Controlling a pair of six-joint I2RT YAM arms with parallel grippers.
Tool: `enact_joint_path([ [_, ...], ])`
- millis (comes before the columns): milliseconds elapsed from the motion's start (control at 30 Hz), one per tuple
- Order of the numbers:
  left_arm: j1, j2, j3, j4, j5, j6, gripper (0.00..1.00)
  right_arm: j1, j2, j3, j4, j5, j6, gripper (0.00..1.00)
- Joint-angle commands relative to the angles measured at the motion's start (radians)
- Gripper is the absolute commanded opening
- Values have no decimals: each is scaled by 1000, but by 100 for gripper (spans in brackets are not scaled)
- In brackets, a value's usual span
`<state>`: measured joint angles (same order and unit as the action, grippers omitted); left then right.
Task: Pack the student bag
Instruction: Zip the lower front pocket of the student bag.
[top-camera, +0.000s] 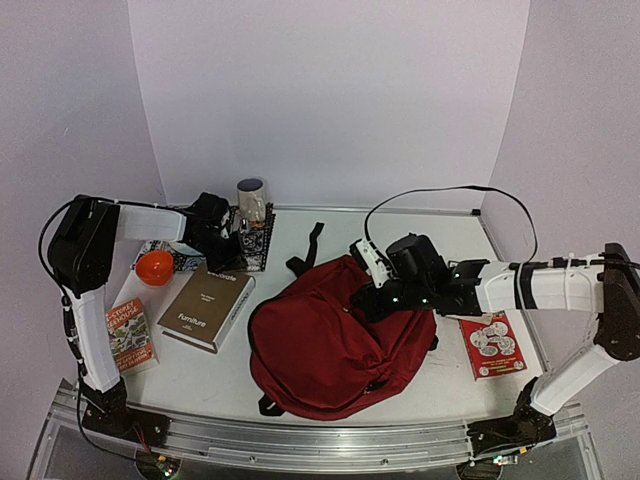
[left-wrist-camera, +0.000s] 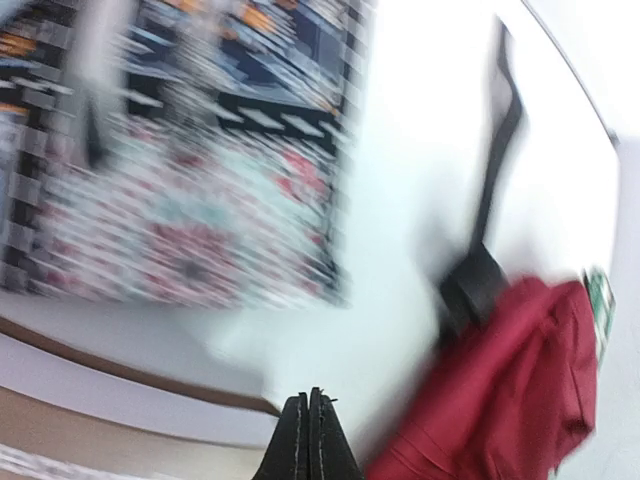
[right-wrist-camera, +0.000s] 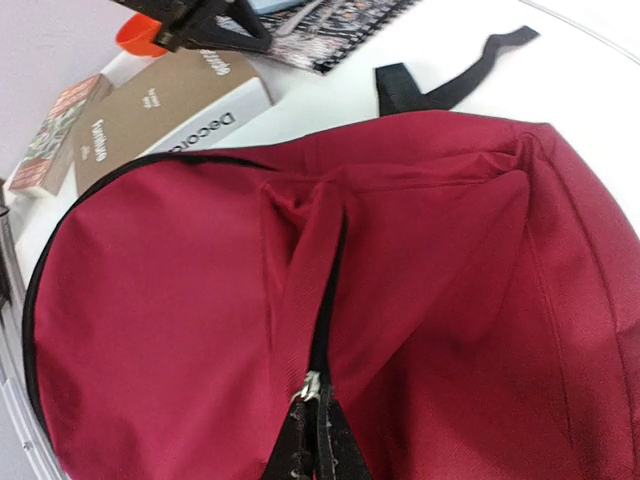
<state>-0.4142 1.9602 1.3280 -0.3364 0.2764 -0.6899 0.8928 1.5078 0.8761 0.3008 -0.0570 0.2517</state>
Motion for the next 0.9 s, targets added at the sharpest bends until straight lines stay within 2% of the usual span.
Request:
enact_joint_path([
  [0, -22, -47, -32, 26, -65, 31, 0, 0, -32, -14, -56, 90, 46, 0],
  [100, -54, -92, -45, 29, -88, 73, 1, -1, 0, 26, -49, 62, 29, 0],
  [300, -150, -191, -58, 28, -89, 80, 27, 0, 70, 121, -45, 17, -4, 0],
  [533, -264, -239, -50, 27, -84, 55, 49, 1, 114, 170, -34, -24, -20, 0],
  [667, -305, -190, -15, 26, -40, 45, 57, 3, 129, 180, -25, -45, -20, 0],
  [867, -353, -114, 56, 23, 11, 52, 61, 7, 134, 182, -11, -52, -21, 0],
])
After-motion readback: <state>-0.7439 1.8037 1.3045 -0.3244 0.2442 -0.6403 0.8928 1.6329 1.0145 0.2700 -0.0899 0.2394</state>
